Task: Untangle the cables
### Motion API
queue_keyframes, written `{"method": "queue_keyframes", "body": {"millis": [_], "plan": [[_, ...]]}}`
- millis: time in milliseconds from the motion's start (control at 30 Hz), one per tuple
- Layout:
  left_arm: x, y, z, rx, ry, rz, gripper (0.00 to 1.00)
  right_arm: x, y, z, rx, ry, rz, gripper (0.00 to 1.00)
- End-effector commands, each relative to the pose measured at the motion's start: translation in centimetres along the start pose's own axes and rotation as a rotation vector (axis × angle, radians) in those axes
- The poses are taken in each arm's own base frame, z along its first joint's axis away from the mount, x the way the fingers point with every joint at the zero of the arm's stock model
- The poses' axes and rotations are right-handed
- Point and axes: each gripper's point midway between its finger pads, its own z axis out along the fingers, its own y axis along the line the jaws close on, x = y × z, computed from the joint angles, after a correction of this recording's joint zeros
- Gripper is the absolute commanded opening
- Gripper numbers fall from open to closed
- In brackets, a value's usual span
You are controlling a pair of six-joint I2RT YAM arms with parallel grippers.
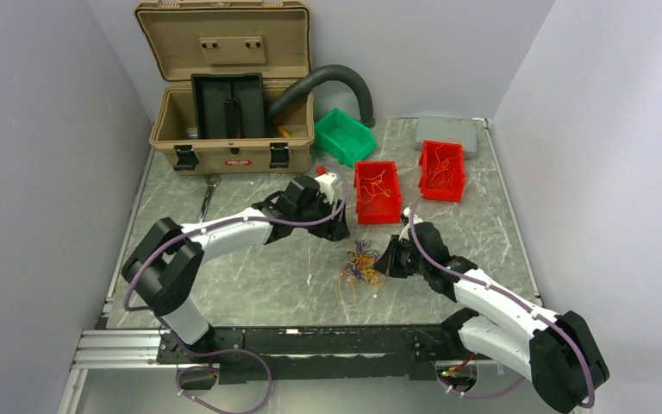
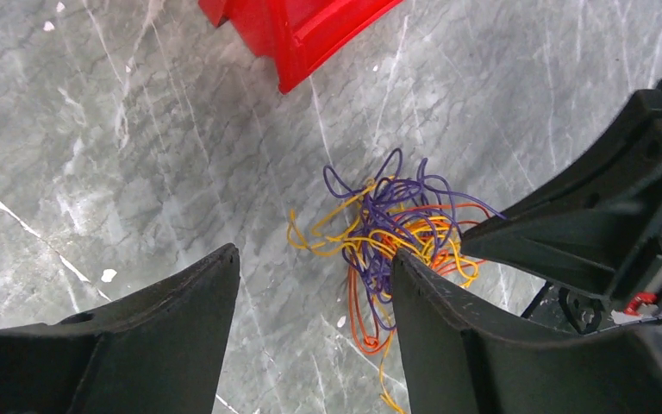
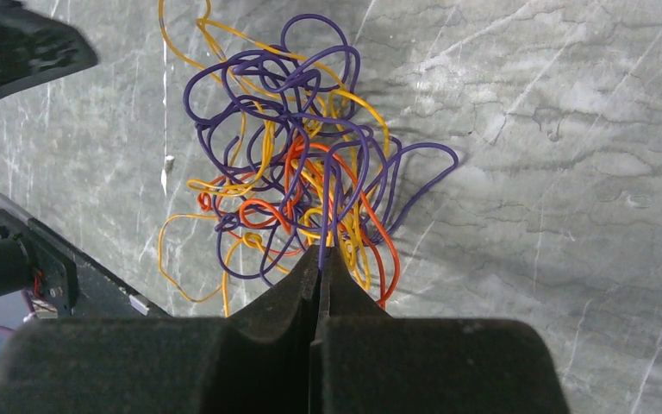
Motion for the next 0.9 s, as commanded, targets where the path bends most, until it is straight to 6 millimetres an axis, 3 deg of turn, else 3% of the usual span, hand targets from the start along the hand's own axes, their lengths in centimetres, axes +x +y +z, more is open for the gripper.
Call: {"method": "queue_keyframes", "body": {"millis": [0,200,267,333,400,433,467,567,667,800,867], "plan": [[0.0,-0.3,1.3,0.002,0.045,-0.054,0.66,-1.1,0.6,-0.2,-0.018,-0.044,-0.029,0.00],[1.2,-0.4,3.4,0.026,0.128,-0.115,0.61,-1.2,0.6,-0.2,-0.022,-0.050,-0.030,0.00],[1.8,-0.5,3.9,0.041,0.153,-0.129,0.56,-1.2,0.7,-0.2,-0.024,-0.049,-0.030,0.00],[2.3,-0.9,4.5,0.079,0.178,-0.140,0.42,-1.2,0.6,-0.2,-0.021,-0.052,-0.029,0.00],[2.6,-1.7,4.9,0.134,0.197,-0.149,0.08,-1.4,0.3,-0.2,-0.002,-0.061,-0.024,0.00],[2.7,-1.8,4.9,0.144,0.201,-0.154,0.00,-1.6,0.0,-0.3,0.020,-0.067,-0.018,0.00],[2.6,-1.5,4.7,0.135,0.193,-0.159,0.00,-1.8,-0.6,-0.4,0.061,-0.080,-0.001,0.00],[1.5,1.4,2.6,0.026,0.116,-0.178,0.00,-2.2,-4.4,-1.5,0.297,-0.136,0.114,0.00],[0.6,5.1,-1.0,-0.055,0.028,-0.230,0.00,-3.1,-7.5,-3.7,0.497,-0.234,0.209,0.00],[-0.8,9.5,-6.3,-0.216,-0.118,-0.277,0.00,-3.9,-9.4,-6.0,0.612,-0.359,0.326,0.00],[-1.6,10.4,-8.9,-0.284,-0.215,-0.277,0.00,-4.2,-10.0,-7.0,0.648,-0.414,0.376,0.00]]}}
